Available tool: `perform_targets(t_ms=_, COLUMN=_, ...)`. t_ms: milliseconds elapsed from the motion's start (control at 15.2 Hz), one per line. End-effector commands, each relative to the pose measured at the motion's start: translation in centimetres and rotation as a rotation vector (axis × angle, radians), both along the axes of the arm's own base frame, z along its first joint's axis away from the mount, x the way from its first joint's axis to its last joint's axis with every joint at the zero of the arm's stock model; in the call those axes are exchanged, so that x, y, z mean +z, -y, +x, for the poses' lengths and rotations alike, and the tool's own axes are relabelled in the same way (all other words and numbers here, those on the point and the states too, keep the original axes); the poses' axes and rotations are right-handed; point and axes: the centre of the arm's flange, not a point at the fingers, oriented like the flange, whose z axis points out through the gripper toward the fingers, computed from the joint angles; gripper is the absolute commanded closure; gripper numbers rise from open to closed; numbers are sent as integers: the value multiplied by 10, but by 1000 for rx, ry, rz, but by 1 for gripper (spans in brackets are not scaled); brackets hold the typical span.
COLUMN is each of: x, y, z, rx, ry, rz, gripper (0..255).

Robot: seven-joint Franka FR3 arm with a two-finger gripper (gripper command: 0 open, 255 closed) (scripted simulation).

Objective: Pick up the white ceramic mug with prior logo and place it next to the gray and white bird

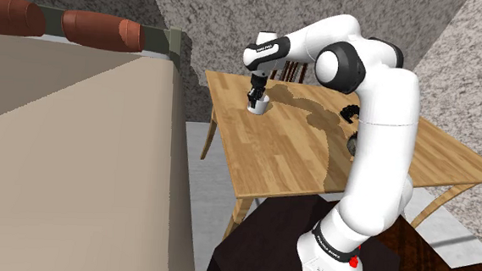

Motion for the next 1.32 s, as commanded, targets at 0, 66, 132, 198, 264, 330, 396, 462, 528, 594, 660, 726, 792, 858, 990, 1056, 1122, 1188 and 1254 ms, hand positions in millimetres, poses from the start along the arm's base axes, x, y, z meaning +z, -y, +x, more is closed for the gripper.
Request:
perform_targets(t_ms=0, x=0, y=0, z=0, rx=0, ry=0, rz=0, gripper=255)
perform_targets(t_ms=66, x=0, y=0, z=0, rx=0, ry=0, rz=0, gripper=255)
perform_targets(t_ms=132, x=0, y=0, z=0, rx=0, ry=0, rz=0, gripper=255)
perform_targets(t_ms=198, x=5, y=0, z=0, rx=0, ry=0, rz=0, gripper=255)
perform_targets(t_ms=264, x=10, y=0, z=0, rx=0, ry=0, rz=0, gripper=255)
perform_targets(t_ms=330, x=16, y=0, z=0, rx=0, ry=0, rz=0, gripper=255)
perform_targets(t_ms=396, x=21, y=0, z=0, rx=0, ry=0, rz=0, gripper=255)
perform_targets(t_ms=462, x=26, y=0, z=0, rx=0, ry=0, rz=0, gripper=255)
perform_targets(t_ms=528, x=32, y=0, z=0, rx=0, ry=0, rz=0, gripper=255)
perform_targets(t_ms=594, x=37, y=0, z=0, rx=0, ry=0, rz=0, gripper=255)
perform_targets(t_ms=660, x=42, y=0, z=0, rx=0, ry=0, rz=0, gripper=255)
perform_targets(t_ms=726, x=47, y=0, z=0, rx=0, ry=0, rz=0, gripper=255)
perform_targets(t_ms=792, x=53, y=0, z=0, rx=0, ry=0, rz=0, gripper=255)
perform_targets(t_ms=858, x=58, y=0, z=0, rx=0, ry=0, rz=0, gripper=255)
perform_targets(t_ms=990, x=69, y=0, z=0, rx=0, ry=0, rz=0, gripper=255)
perform_targets(t_ms=1056, x=74, y=0, z=0, rx=0, ry=0, rz=0, gripper=255)
perform_targets(t_ms=1122, x=79, y=0, z=0, rx=0, ry=0, rz=0, gripper=255)
perform_targets(t_ms=1188, x=84, y=0, z=0, rx=0, ry=0, rz=0, gripper=255)
perform_targets(t_ms=1254, x=90, y=0, z=0, rx=0, ry=0, rz=0, gripper=255)
